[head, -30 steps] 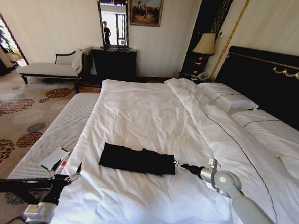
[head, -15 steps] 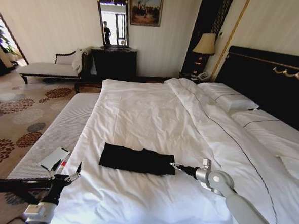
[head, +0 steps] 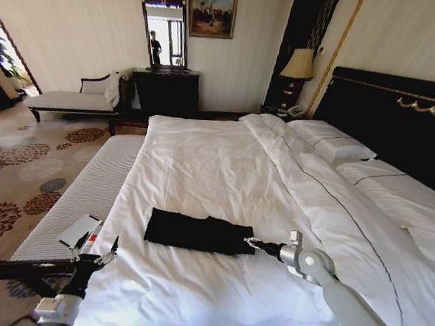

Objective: Fold the clothes on the bed.

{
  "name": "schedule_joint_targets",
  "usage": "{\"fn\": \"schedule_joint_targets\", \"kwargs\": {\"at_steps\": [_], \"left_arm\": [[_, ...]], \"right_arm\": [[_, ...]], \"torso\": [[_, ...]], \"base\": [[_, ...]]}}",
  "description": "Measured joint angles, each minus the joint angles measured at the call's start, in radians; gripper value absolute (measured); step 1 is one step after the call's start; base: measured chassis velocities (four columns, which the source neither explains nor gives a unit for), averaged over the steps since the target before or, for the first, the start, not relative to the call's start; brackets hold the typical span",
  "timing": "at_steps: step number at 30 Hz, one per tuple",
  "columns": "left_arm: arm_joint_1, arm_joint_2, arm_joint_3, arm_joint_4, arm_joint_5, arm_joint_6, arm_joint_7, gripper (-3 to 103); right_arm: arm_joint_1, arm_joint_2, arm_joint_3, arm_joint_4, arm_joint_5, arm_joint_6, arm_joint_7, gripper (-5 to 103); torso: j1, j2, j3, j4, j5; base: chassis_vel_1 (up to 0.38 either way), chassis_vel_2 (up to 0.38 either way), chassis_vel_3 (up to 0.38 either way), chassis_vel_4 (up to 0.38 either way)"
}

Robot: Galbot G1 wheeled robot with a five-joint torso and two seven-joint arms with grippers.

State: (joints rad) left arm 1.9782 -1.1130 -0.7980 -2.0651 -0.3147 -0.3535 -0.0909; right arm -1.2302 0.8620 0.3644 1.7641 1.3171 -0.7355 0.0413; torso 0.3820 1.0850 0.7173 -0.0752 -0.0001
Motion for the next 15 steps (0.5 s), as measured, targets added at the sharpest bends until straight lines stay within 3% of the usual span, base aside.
{"fn": "schedule_joint_targets", "kwargs": {"at_steps": [1,3,10,12,15], "left_arm": [[0.0,0.0,0.0,0.0,0.0,0.0,0.0,100],[0.0,0.0,0.0,0.0,0.0,0.0,0.0,100],[0.0,0.0,0.0,0.0,0.0,0.0,0.0,100],[0.0,0.0,0.0,0.0,0.0,0.0,0.0,100],[0.0,0.0,0.0,0.0,0.0,0.0,0.0,100]], "right_arm": [[0.0,0.001,-0.001,0.0,-0.005,0.0,-0.002,46],[0.0,0.001,-0.002,-0.001,-0.009,0.0,-0.003,46],[0.0,0.001,-0.002,0.01,-0.011,0.0,-0.005,14],[0.0,0.001,-0.001,0.012,-0.011,0.0,-0.005,14],[-0.005,0.001,0.003,0.019,-0.012,0.0,-0.004,2]], "torso": [[0.0,0.0,0.0,-0.0001,0.0001],[0.0,0.0,0.0,0.0,0.0001],[0.0,0.0,0.0,0.0,0.0],[0.0,0.0,0.0,0.0001,0.0001],[0.0,0.0,0.0,0.0001,0.0001]], "base": [[0.0,0.0,0.0,0.0],[0.0,0.0,0.0,0.0],[0.0,0.0,0.0,0.0],[0.0,0.0,0.0,0.0],[0.0,0.0,0.0,0.0]]}}
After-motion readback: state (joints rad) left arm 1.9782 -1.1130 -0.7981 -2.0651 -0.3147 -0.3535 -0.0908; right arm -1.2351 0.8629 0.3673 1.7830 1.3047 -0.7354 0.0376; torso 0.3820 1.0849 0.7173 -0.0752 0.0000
